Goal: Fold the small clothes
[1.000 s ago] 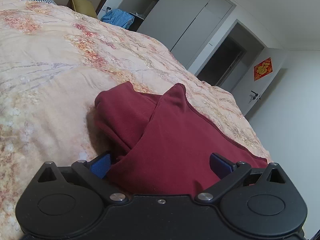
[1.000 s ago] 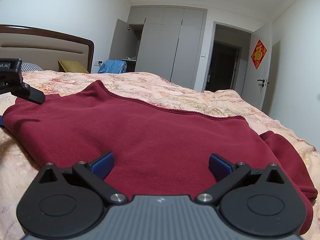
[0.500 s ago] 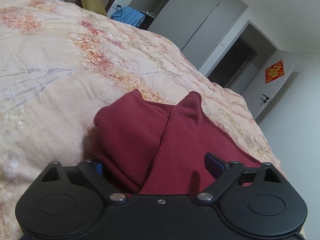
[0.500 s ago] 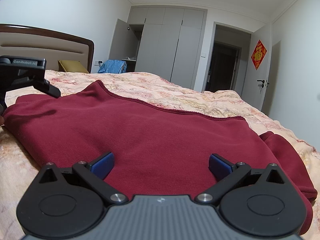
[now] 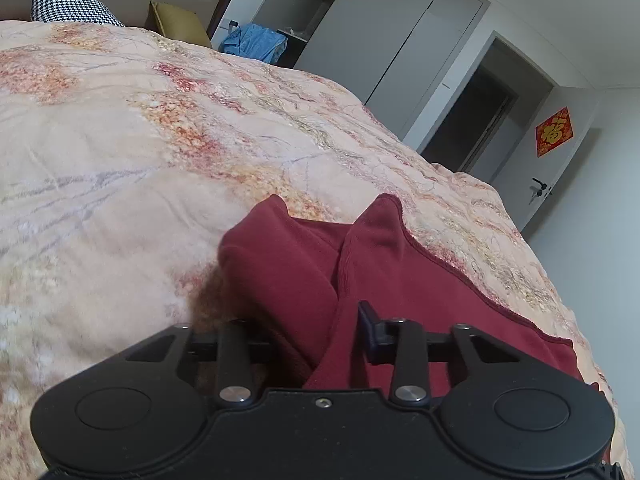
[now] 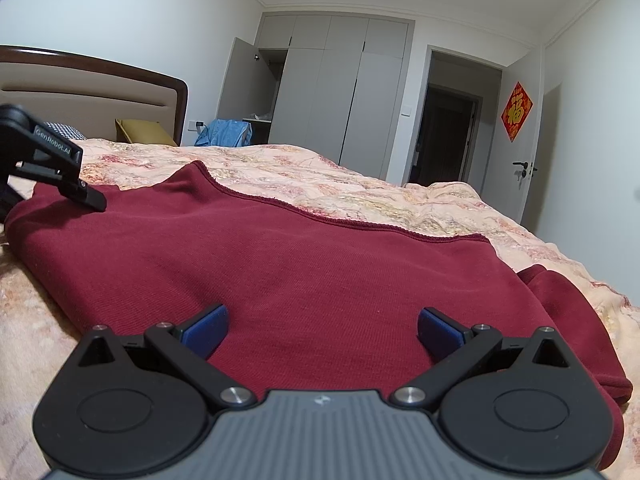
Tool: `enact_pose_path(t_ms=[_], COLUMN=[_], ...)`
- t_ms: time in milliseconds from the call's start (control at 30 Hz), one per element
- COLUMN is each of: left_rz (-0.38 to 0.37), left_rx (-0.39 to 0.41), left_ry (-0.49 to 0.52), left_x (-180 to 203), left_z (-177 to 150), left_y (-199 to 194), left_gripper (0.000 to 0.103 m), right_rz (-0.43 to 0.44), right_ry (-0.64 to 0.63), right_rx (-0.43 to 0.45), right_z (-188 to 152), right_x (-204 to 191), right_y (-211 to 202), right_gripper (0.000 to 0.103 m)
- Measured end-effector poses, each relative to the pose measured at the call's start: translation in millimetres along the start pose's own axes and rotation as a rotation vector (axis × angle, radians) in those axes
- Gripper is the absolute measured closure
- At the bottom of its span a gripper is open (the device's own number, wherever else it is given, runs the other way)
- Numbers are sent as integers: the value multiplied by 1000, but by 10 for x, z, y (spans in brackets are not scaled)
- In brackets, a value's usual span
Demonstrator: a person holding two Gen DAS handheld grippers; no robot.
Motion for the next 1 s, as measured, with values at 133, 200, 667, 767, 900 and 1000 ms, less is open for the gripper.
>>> enact_pose_path(t_ms=[133,200,667,767,900,1000], left_rz=[20,34,-84,-153,-244,-330], left_rx=[-18,-15,72,54,-8,-114], left_ry=[-10,16,365,422,494,483], left_x=[34,107,1444,1801,2223,2404], left_z=[53,62,163,53,-212,-445], left_y=[8,-6,-360,-373,-297,-168], left_gripper=[73,76,81,81,81,82], right_rz=[-7,-11,144,146,71,19], right_ry=[-6,-11,165,116,53,11], right_rx=[4,6,-60,-71,-102,-147], right_z=[-4,-3,-10,-51,-153,-292], right_x=[-5,-13,393,446,523,555], right_y=[-10,-12,-290,-494,-713,-806], right_gripper=[0,0,0,0,0,0])
Point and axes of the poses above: each gripper's, at about its wrist camera, not at the fingertips, and y roughly the way its jaws point, x to its right, z to its top, the point moved 2 cm from there along y, roughly the way its jaws point, and after that the axes turned 6 degrees about -x, right-handed, at the moved point
